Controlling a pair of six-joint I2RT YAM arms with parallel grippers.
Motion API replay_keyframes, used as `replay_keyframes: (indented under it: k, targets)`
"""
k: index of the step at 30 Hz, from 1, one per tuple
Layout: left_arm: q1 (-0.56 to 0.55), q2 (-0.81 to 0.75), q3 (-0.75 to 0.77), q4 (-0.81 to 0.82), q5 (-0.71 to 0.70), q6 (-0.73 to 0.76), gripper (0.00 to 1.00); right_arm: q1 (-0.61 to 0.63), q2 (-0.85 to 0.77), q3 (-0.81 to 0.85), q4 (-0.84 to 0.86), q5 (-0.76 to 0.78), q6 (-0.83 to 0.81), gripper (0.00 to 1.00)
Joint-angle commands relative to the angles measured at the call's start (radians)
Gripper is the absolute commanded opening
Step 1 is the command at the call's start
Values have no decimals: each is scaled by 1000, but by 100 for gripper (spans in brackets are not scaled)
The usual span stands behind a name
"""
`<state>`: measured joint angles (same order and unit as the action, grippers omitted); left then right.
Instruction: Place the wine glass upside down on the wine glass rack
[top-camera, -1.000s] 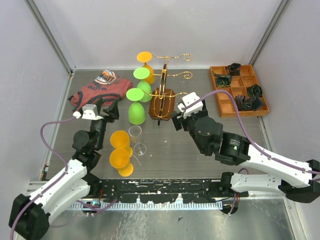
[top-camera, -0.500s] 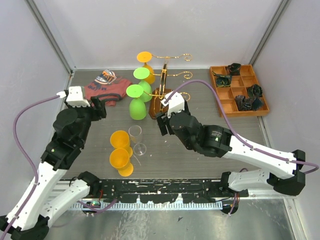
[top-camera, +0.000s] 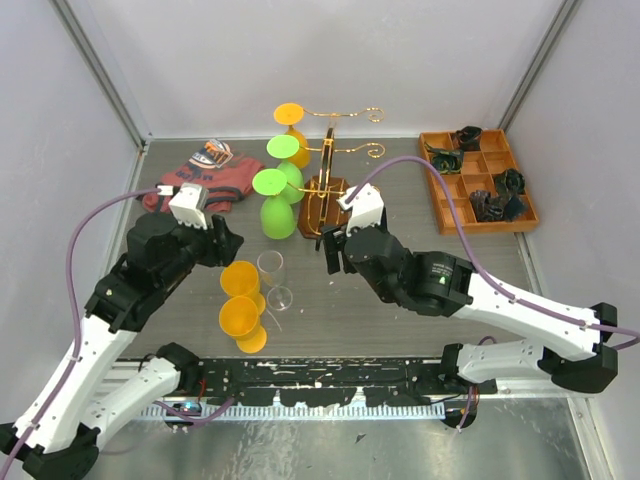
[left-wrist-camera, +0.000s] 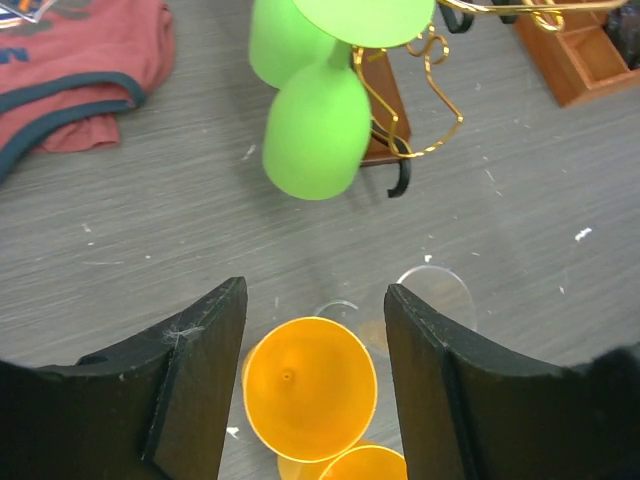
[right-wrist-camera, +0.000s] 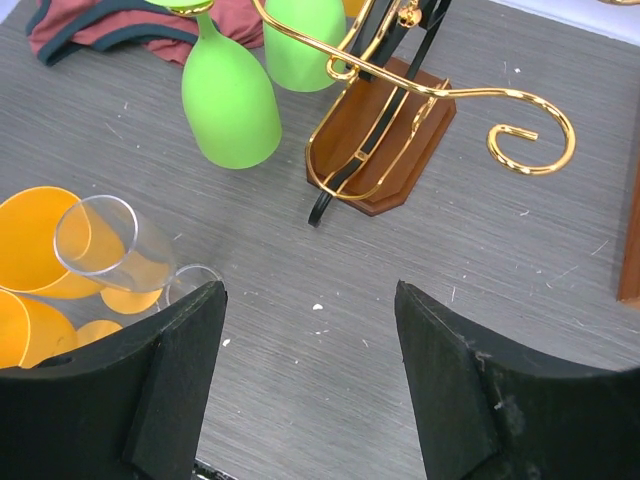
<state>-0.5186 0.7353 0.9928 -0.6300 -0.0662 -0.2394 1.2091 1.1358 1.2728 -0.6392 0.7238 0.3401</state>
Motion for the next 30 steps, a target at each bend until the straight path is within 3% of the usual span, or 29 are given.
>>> replay_keyframes:
  k: [1, 8, 24, 30]
  targets:
    - [2, 2, -25, 24, 115, -37, 63, 4, -32, 0, -29, 27, 71, 74]
    - [-20, 44, -44, 38, 163, -41, 61, 4, -37, -12, -36, 28, 95, 74]
    - [-119, 139, -100, 122, 54, -20, 60, 4, -30, -7, -53, 41, 94, 74]
    - [-148, 164, -106, 128, 6, -12, 53, 4, -30, -7, -62, 47, 96, 74]
